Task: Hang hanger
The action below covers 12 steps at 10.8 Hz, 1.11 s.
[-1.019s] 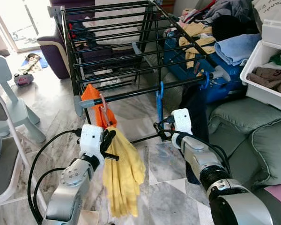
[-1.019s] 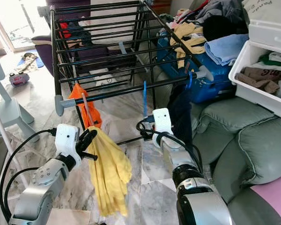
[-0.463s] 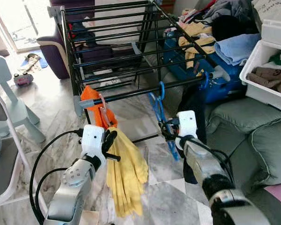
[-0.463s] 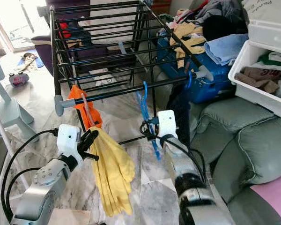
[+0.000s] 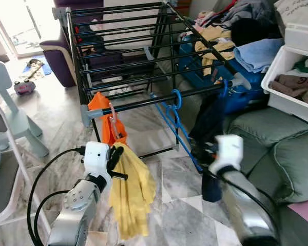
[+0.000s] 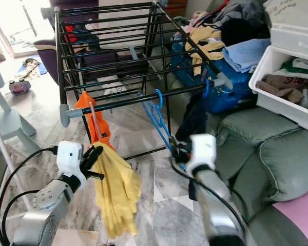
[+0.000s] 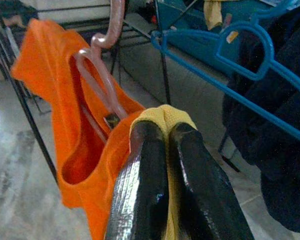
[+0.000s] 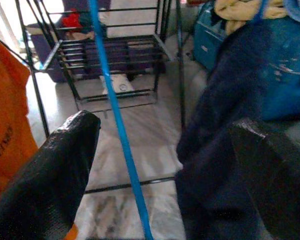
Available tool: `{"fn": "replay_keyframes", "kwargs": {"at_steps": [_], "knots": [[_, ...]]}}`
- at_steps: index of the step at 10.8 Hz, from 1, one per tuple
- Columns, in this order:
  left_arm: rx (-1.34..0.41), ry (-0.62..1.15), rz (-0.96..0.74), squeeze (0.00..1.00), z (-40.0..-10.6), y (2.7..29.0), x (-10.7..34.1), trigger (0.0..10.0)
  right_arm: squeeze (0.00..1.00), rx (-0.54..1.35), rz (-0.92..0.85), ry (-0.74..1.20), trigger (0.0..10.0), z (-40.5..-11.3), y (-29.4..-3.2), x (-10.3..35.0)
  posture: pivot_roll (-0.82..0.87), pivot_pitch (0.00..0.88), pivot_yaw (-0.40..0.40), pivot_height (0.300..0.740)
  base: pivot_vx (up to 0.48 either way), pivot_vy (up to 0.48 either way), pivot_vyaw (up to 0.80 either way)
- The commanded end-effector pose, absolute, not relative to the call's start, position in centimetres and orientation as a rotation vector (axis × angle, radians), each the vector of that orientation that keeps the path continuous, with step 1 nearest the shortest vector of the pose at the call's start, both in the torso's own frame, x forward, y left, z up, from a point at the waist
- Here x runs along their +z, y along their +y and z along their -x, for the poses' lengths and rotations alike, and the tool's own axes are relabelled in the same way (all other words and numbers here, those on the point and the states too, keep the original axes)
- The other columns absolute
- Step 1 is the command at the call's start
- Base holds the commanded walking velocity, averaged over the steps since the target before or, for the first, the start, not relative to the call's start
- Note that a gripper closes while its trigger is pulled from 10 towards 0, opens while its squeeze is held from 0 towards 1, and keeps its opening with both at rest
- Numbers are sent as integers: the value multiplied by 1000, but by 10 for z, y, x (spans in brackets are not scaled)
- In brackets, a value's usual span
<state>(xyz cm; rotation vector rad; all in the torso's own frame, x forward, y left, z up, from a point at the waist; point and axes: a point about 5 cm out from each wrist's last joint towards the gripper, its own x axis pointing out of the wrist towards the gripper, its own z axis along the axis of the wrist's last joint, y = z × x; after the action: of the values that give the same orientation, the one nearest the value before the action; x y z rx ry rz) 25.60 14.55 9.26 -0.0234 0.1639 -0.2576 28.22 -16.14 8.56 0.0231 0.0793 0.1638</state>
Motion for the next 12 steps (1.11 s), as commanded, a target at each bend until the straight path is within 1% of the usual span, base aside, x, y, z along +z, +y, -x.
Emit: {"fn": "replay_keyframes", "kwargs": {"at_steps": [1, 2, 3, 4, 7, 12], "knots": [[-200, 93, -8, 0, -255, 157, 104, 10000, 0, 161, -25, 68, 10000, -277, -166, 92, -98, 0, 6, 740, 0, 0, 0], [-179, 95, -9, 0, -248, 169, 102, 10000, 0, 153, -22, 82, 10000, -267, -171, 94, -104, 0, 11, 740, 0, 0, 0], [-157, 134, -16, 0, -236, 185, 94, 10000, 0, 137, -15, 91, 10000, -259, -176, 94, -109, 0, 16, 740, 0, 0, 0], [-148, 147, -30, 0, -231, 191, 92, 10000, 0, 141, -11, 109, 10000, -255, -179, 94, -108, 0, 13, 740, 0, 0, 0], [-138, 133, -50, 0, -237, 183, 94, 10000, 0, 161, -14, 133, 10000, -260, -173, 94, -102, 0, -2, 740, 0, 0, 0], [-161, 129, -47, 0, -241, 178, 95, 10000, 0, 174, -21, 153, 10000, -258, -169, 93, -106, 0, 8, 740, 0, 0, 0]]}}
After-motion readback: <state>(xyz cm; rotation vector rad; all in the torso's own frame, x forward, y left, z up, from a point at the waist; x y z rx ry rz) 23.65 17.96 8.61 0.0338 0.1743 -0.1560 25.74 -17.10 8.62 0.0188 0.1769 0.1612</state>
